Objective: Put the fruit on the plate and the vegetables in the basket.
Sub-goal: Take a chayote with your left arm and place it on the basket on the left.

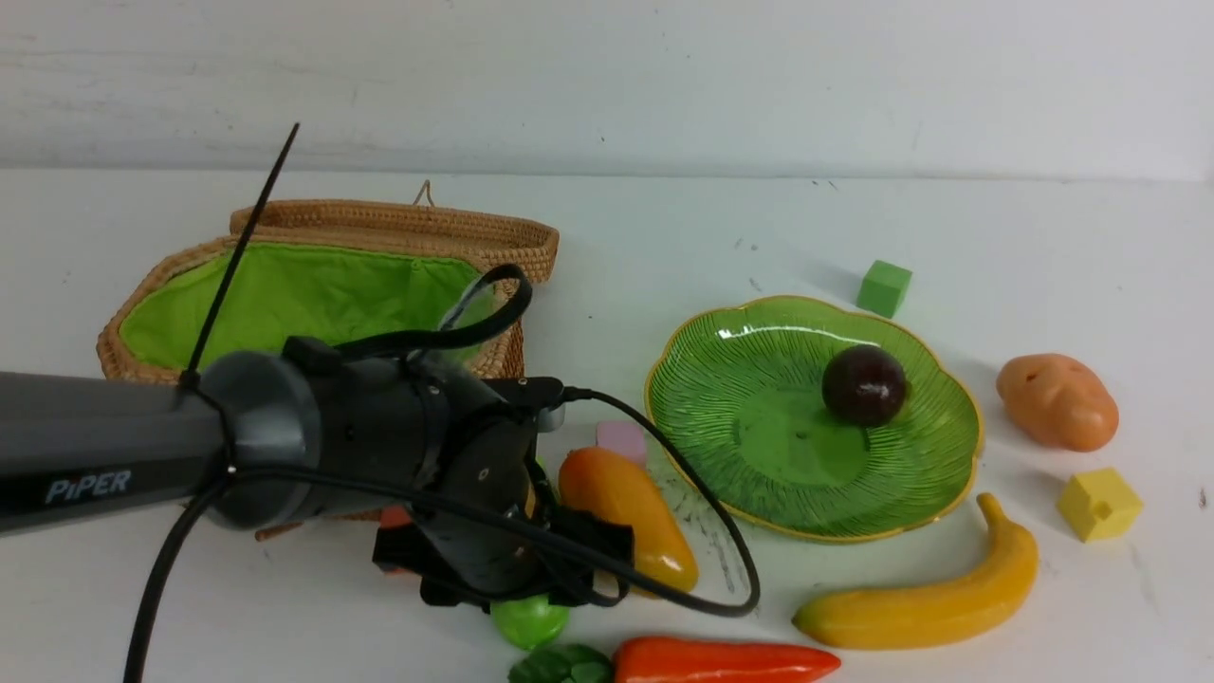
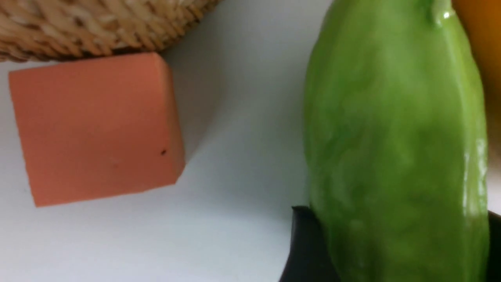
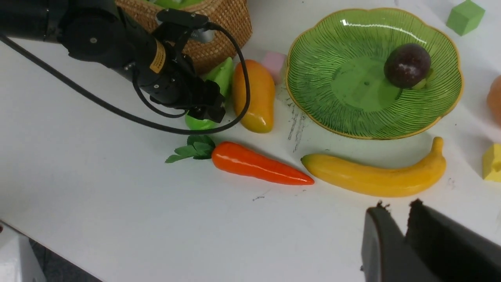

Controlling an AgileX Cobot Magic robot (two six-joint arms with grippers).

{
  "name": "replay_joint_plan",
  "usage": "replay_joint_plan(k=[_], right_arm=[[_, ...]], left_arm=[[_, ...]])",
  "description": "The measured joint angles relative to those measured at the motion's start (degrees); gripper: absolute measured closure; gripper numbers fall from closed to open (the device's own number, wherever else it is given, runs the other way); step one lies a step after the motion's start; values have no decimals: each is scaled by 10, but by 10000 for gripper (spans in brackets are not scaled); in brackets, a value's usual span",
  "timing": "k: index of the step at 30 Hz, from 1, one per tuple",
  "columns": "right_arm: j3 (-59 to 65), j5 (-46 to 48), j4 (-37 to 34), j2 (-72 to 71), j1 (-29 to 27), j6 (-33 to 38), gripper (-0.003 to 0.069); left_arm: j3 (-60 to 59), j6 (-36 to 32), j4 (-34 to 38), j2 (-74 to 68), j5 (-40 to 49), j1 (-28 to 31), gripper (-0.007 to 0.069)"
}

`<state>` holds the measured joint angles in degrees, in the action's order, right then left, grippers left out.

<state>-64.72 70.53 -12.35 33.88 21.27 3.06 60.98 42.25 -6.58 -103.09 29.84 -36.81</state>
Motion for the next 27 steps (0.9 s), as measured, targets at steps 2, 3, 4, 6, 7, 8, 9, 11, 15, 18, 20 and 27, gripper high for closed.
replay_joint_plan(k=[2,3,4,6,7,8,9,11,15,18,20,27], right_arm=[[0,0,0,0,0,3,552],[0,0,-1,0,0,4,552],[0,0,-1,0,0,4,552],[0,0,-2,0,0,7,552],[0,0,-2,0,0,8,552],[0,0,-2,0,0,8,552],[0,0,-2,0,0,9,552],[0,-1,-2,0,0,9,552],[0,-1,-2,0,0,9,552],[0,-1,-2,0,0,9,552],[0,-1,-2,0,0,9,552],[0,-13,-9,0,0,10,550]], left_arm=[[0,0,0,0,1,0,165],[0,0,0,0,1,0,165],[0,0,0,0,2,0,165],[1,0,0,-1,7,0,165],[2,0,0,0,14,0,165],[2,0,0,0,18,-1,165],[2,-1,-2,1,28,-2,165],[2,-9,-6,7,52,-11,165],[1,-17,-6,28,85,-44,165],[1,-18,-5,60,97,-63,165],[1,-18,-6,76,109,-64,165],[-2,-83,4,173,160,-64,165]])
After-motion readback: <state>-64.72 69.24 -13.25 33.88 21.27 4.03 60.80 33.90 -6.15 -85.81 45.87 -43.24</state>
